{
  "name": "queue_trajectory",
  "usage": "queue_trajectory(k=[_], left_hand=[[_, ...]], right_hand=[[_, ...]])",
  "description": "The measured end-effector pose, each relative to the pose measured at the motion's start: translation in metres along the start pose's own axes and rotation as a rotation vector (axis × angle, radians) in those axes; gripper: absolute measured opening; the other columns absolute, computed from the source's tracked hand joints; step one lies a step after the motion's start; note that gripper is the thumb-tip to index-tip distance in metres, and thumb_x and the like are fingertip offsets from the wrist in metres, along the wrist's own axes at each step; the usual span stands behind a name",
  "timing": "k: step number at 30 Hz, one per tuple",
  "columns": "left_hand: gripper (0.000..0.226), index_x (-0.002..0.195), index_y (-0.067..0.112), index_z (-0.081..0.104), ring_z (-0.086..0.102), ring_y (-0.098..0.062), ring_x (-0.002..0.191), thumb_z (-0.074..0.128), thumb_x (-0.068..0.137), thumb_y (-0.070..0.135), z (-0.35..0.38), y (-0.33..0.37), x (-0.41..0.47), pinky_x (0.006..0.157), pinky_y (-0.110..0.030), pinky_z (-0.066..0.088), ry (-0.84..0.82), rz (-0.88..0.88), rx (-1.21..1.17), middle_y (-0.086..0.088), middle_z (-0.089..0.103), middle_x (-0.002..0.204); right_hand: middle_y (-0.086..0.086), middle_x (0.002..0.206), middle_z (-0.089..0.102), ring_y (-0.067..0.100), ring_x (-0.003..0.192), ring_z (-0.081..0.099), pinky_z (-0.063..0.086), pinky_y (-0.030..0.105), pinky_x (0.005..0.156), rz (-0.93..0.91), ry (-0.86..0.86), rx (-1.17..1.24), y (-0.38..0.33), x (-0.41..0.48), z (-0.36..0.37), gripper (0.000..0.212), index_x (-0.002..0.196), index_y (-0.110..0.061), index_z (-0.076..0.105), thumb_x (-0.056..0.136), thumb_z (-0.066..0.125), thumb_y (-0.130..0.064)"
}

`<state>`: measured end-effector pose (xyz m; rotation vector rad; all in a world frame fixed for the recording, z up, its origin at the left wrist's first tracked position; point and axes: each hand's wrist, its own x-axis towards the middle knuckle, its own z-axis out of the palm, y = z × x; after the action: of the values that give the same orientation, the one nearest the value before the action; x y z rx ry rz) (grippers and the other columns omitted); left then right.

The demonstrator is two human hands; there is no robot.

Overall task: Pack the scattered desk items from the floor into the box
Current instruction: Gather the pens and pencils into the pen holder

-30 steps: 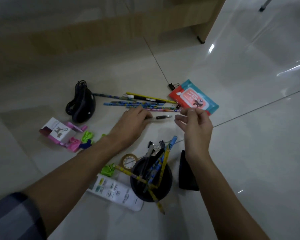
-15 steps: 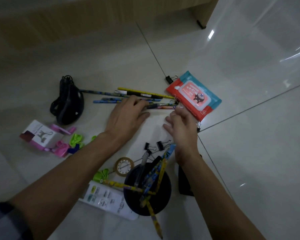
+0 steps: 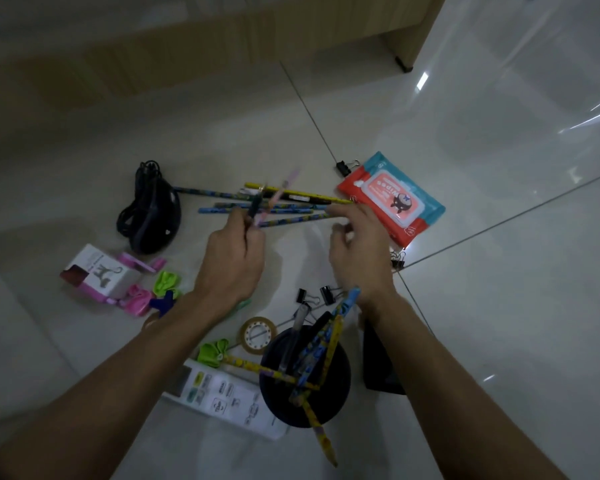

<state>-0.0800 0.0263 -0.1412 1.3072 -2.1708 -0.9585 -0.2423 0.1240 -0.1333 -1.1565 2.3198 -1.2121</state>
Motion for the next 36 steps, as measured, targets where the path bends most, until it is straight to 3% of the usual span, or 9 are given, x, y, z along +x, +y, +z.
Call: queue_trajectory(k=[3,7,13,16,20,23,26,32,36], left_hand=[[0.049,0.074,0.02,0.049,0.049,-0.013,0.05,0.033,0.099,0.059,0.001,0.01,0.001,0.05,-0.032,0.036,0.022,-0.256,-0.217,0.004,0.054,0.06],[0.028,0.085,0.026,0.053,0.042,-0.01,0.048,0.039,0.105,0.037,0.003,0.01,0.0,0.053,-0.032,0.036,0.083,-0.457,-0.548,0.007,0.048,0.064],[0.035,0.083,0.024,0.049,0.045,-0.003,0.046,0.059,0.091,0.056,0.002,0.011,-0.008,0.046,-0.025,0.041,0.041,-0.512,-0.664,0.016,0.048,0.053],[0.039,0.099,0.02,0.063,0.058,-0.011,0.07,0.046,0.098,0.055,0.005,0.014,-0.002,0.061,-0.03,0.046,-0.058,-0.573,-0.622,0.007,0.062,0.078],[0.034,0.087,0.017,0.054,0.057,-0.012,0.056,0.037,0.106,0.039,0.001,0.013,0.004,0.049,-0.028,0.046,0.048,-0.703,-0.811,-0.002,0.057,0.077],[0.019,0.099,0.016,0.049,0.061,-0.009,0.048,0.038,0.108,0.028,-0.001,0.007,0.0,0.048,-0.023,0.051,0.091,-0.643,-0.906,-0.003,0.057,0.078],[0.01,0.106,0.017,0.047,0.047,-0.007,0.041,0.039,0.107,0.023,-0.002,0.003,0.0,0.045,-0.022,0.047,0.097,-0.679,-0.886,-0.001,0.051,0.079],[0.033,0.078,0.02,0.042,0.026,-0.007,0.037,0.059,0.096,0.04,-0.006,0.008,0.001,0.037,-0.021,0.026,0.132,-0.737,-0.894,0.009,0.033,0.054],[0.033,0.08,0.021,0.049,0.043,-0.009,0.046,0.062,0.093,0.048,-0.007,0.015,0.001,0.046,-0.024,0.035,0.098,-0.685,-0.818,0.012,0.046,0.051]], right_hand=[[0.002,0.119,0.063,0.02,0.106,0.052,0.04,0.029,0.087,-0.248,-0.188,-0.438,0.0,0.022,0.01,0.027,0.121,-0.018,0.068,0.096,0.057,-0.015],[0.0,0.113,0.064,0.023,0.104,0.052,0.036,0.037,0.088,-0.317,-0.294,-0.616,0.0,0.023,0.012,0.018,0.112,-0.021,0.066,0.1,0.053,-0.025],[-0.009,0.089,0.071,0.005,0.07,0.062,0.049,0.018,0.064,-0.06,-0.39,0.107,-0.02,0.018,0.003,0.008,0.097,-0.024,0.071,0.09,0.07,-0.022],[-0.008,0.086,0.076,0.005,0.072,0.07,0.057,0.022,0.066,-0.098,-0.537,0.241,-0.036,0.019,0.016,0.01,0.096,-0.026,0.075,0.089,0.072,-0.019],[0.003,0.093,0.072,0.013,0.077,0.063,0.051,0.025,0.072,-0.159,-0.285,-0.021,-0.03,0.036,0.03,0.016,0.106,-0.013,0.074,0.091,0.067,-0.013],[0.009,0.112,0.064,0.027,0.099,0.058,0.047,0.04,0.085,-0.302,-0.368,-0.407,-0.022,0.044,0.037,0.026,0.117,-0.012,0.069,0.092,0.064,-0.02],[0.007,0.107,0.066,0.03,0.099,0.057,0.044,0.041,0.08,-0.403,-0.384,-0.529,-0.022,0.041,0.042,0.017,0.105,-0.015,0.068,0.094,0.06,-0.025],[0.005,0.091,0.066,0.023,0.082,0.062,0.053,0.039,0.072,-0.261,-0.546,-0.343,-0.025,0.035,0.038,0.01,0.094,-0.014,0.063,0.087,0.063,-0.021],[-0.008,0.077,0.071,0.001,0.067,0.065,0.051,0.018,0.063,-0.112,-0.62,0.074,-0.031,0.026,0.034,0.005,0.088,-0.018,0.073,0.085,0.07,-0.017]])
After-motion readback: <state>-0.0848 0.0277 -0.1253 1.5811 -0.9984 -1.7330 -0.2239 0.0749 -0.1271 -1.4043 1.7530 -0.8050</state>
